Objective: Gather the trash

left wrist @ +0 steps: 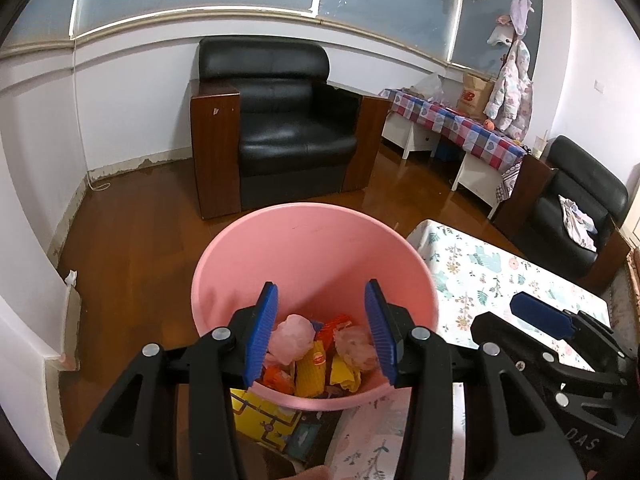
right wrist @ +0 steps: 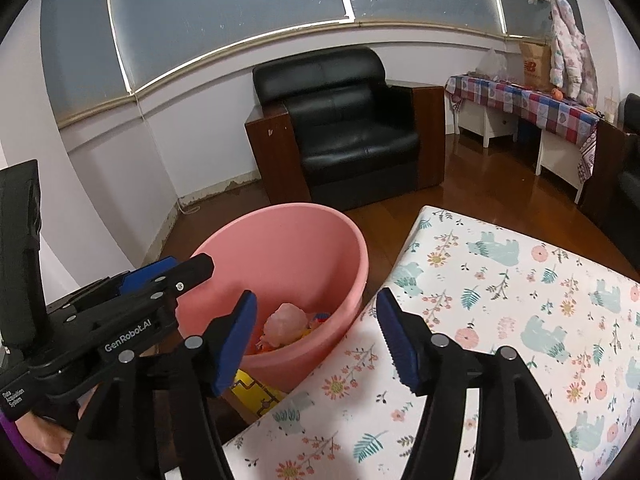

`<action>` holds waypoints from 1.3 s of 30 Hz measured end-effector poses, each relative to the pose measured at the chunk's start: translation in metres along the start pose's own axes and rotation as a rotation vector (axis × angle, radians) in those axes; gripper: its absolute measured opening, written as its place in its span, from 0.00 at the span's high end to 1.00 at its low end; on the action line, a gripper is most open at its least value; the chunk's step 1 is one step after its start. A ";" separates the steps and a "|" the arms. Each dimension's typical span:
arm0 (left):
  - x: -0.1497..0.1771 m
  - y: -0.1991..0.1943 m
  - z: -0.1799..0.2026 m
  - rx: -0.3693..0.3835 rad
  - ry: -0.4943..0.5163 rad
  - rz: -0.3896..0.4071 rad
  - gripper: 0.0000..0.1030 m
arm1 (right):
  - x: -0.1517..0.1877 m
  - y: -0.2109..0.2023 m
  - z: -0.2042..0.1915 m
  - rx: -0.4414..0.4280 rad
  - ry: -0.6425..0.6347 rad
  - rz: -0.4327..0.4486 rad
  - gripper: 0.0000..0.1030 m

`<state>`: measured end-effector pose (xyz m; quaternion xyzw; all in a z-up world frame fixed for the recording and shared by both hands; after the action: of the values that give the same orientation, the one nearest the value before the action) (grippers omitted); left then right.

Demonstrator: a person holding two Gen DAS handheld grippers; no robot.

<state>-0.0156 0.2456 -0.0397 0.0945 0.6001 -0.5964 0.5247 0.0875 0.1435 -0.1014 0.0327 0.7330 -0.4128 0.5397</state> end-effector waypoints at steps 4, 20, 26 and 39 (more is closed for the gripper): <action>0.003 -0.008 0.010 -0.003 0.004 0.009 0.56 | 0.006 -0.017 0.003 0.001 0.005 0.023 0.37; 0.014 -0.031 0.041 -0.024 0.049 0.032 0.56 | 0.022 -0.073 0.021 0.025 0.037 0.100 0.28; 0.019 -0.039 0.053 -0.041 0.064 0.042 0.56 | 0.026 -0.088 0.028 0.025 0.039 0.120 0.28; 0.028 -0.056 0.065 -0.052 0.088 0.070 0.56 | 0.035 -0.112 0.036 0.023 0.065 0.147 0.28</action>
<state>-0.0354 0.1638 -0.0089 0.1281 0.6341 -0.5572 0.5206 0.0453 0.0327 -0.0686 0.1062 0.7411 -0.3789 0.5440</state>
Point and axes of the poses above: each gripper's, at about its wrist camera, not at the fingertips, and y roughly the way its jaws point, z to its right, x to its underside, the point moved 7 cm from there along y, roughly the way its jaws point, and after that the axes turned 10 degrees about -y, right-handed, at the moved point
